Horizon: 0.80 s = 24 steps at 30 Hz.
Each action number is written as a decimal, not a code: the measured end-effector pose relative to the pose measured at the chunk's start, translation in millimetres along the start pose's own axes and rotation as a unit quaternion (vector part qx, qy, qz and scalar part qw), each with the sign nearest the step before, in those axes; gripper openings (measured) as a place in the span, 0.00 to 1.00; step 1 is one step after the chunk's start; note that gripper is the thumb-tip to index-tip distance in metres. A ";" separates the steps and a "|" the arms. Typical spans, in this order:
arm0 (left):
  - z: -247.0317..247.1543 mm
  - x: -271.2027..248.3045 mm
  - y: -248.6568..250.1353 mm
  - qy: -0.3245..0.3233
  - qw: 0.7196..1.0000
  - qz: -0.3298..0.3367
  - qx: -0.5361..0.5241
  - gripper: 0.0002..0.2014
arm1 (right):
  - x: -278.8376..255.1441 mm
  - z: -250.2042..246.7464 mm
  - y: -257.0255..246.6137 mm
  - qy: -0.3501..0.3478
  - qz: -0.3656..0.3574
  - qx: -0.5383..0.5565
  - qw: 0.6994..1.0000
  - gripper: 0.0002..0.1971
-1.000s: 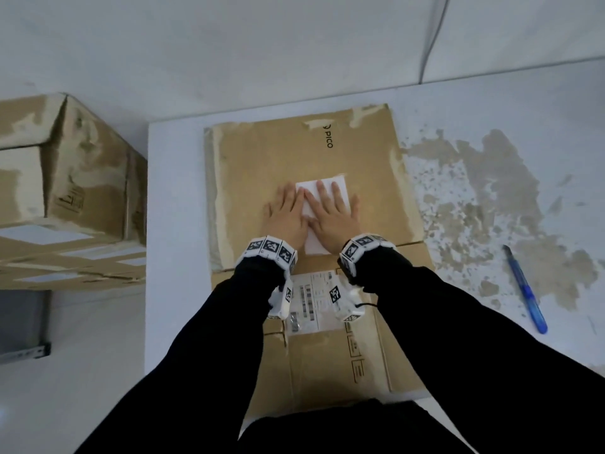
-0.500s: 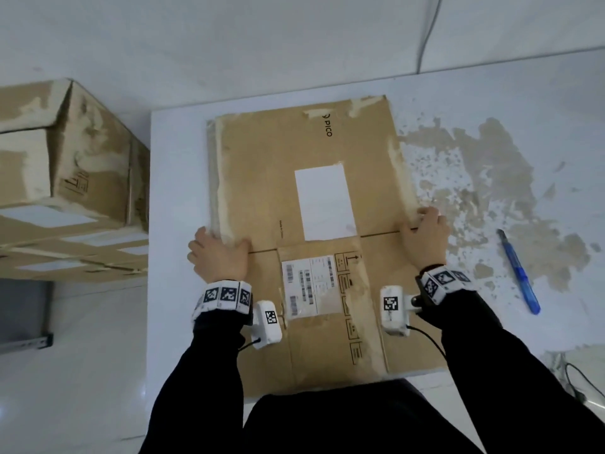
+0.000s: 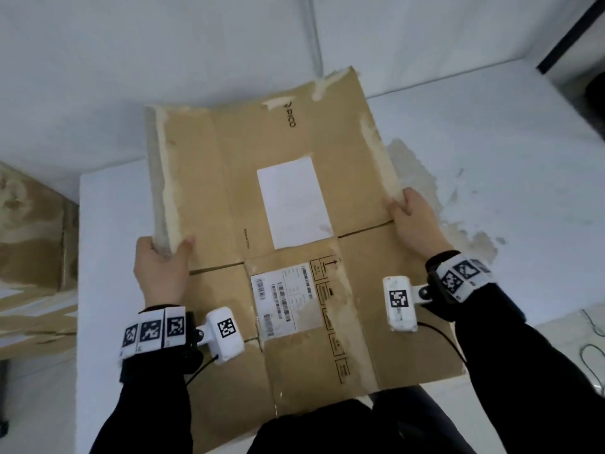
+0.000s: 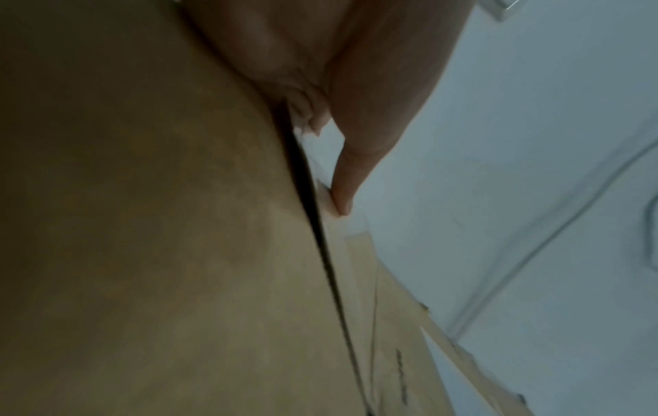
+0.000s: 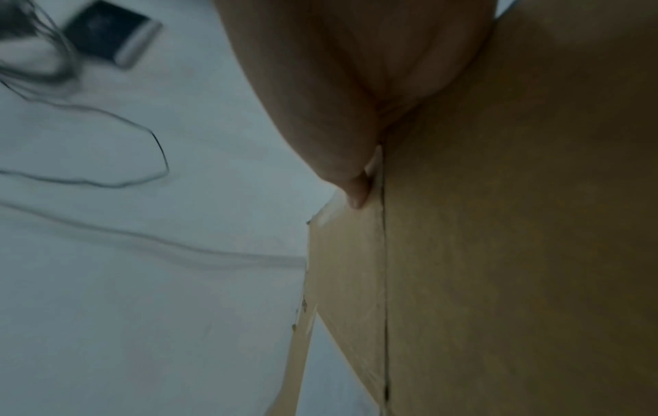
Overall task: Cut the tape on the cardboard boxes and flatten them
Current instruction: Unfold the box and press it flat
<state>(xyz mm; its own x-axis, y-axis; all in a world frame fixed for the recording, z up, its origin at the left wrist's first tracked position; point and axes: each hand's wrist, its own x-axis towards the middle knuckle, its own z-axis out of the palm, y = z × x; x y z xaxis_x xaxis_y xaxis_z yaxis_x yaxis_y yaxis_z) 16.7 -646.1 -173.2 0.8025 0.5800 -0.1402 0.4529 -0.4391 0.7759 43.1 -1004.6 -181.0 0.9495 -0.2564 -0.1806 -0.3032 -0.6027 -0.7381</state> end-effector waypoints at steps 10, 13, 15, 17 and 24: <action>211.6 -106.7 187.3 -0.061 0.990 0.064 -0.113 0.14 | 118.9 -257.6 129.9 0.099 -0.023 0.002 0.995 0.15; 285.9 -142.3 226.1 -0.082 0.989 0.051 -0.112 0.14 | 157.2 -322.3 180.0 0.098 0.015 -0.031 0.995 0.15; 332.6 -162.1 244.4 -0.093 0.989 0.036 -0.105 0.14 | 180.9 -352.8 206.3 0.100 0.049 -0.061 0.992 0.14; 375.8 -177.7 258.5 -0.101 0.991 0.014 -0.090 0.13 | 204.1 -370.2 226.6 0.109 0.084 -0.081 0.987 0.18; 468.9 -192.8 267.2 -0.085 0.993 -0.053 -0.054 0.11 | 243.8 -368.8 281.7 0.050 0.079 -0.128 0.987 0.27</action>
<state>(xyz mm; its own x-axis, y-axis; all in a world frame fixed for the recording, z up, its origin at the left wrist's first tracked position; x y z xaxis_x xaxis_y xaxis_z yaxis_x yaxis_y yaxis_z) 165.2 -1197.0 -227.2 0.8105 0.4907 -0.3199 0.5019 -0.3003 0.8111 159.5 -1515.5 -193.2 0.8797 -0.4285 -0.2062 -0.4700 -0.7169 -0.5149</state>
